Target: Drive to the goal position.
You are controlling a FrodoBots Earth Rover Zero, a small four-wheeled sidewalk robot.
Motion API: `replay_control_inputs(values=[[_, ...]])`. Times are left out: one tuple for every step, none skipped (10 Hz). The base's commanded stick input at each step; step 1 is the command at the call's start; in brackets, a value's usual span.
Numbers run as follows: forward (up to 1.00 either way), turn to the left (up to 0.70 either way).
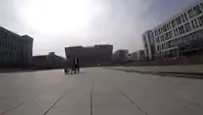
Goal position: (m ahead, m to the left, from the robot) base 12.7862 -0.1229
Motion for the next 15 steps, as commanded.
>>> replay_control_inputs(values=[[1.0, 0.4], [1.0, 0.4], [1.0, 0.4], [1.0, 0.4], [1.0, 0.4], [1.0, 0.4], [1.0, 0.06], [1.0, 0.0], [1.0, 0.0], [1.0, 0.0], [1.0, 0.0], [1.0, 0.0], [1.0, 0.0], [1.0, 0.0], [1.0, 0.0]])
